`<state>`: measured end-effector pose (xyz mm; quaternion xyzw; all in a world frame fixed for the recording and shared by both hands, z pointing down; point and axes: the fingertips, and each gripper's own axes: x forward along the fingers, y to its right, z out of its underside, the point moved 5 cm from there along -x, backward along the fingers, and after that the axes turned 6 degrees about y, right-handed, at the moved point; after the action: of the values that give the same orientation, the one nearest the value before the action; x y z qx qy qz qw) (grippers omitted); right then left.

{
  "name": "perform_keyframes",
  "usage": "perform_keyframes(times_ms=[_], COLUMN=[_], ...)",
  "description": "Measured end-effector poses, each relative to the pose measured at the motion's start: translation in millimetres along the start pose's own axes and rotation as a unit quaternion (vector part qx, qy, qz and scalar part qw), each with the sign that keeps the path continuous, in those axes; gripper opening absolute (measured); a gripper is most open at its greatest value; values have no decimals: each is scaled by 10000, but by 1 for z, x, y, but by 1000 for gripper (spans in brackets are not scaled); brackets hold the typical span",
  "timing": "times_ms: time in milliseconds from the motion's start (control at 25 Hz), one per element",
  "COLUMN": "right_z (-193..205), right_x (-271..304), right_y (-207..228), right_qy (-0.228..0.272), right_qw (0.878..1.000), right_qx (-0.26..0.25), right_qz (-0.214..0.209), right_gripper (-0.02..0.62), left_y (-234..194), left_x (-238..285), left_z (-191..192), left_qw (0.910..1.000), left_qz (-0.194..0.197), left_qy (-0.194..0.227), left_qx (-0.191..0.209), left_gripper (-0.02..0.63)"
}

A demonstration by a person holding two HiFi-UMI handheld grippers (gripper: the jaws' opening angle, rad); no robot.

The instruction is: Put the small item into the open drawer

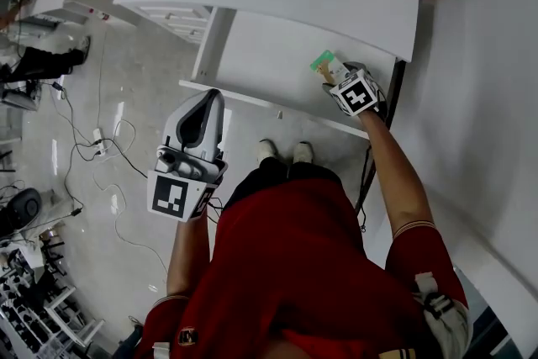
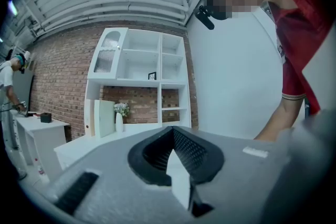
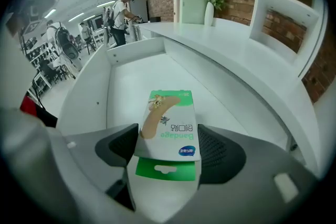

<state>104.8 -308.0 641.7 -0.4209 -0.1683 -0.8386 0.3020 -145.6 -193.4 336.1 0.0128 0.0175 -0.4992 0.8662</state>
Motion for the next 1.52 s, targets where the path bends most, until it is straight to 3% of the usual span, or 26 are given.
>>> perform_keyframes(times_ms=[400, 840, 1000, 1200, 1360, 1520], right_z=[21, 5, -17, -54, -86, -111], right_x=[25, 10, -21, -79, -128, -177], right_y=[0, -1, -1, -13, -32, -67], right_qy=[-647, -355, 163, 951, 1796, 2785], right_qw=[9976, 9989, 9987, 9920, 9791, 9565], right_qx=[222, 126, -37, -298, -316, -125], right_qz=[80, 287, 476, 772, 896, 860], right_gripper=[365, 387, 332, 191, 131, 56], left_y=[-20, -23, -15, -2, 8, 20], left_x=[-16, -22, -20, -15, -7, 0], left_z=[2, 4, 5, 3, 3, 2], left_qw=[9998, 10000, 9997, 9982, 9960, 9929], left_qz=[-163, 37, 257, 570, 830, 1107], left_qy=[-95, -59, 46, 164, 278, 357], left_qx=[-6, -24, -32, -76, -156, -243], left_gripper=[0, 0, 0, 0, 0, 0])
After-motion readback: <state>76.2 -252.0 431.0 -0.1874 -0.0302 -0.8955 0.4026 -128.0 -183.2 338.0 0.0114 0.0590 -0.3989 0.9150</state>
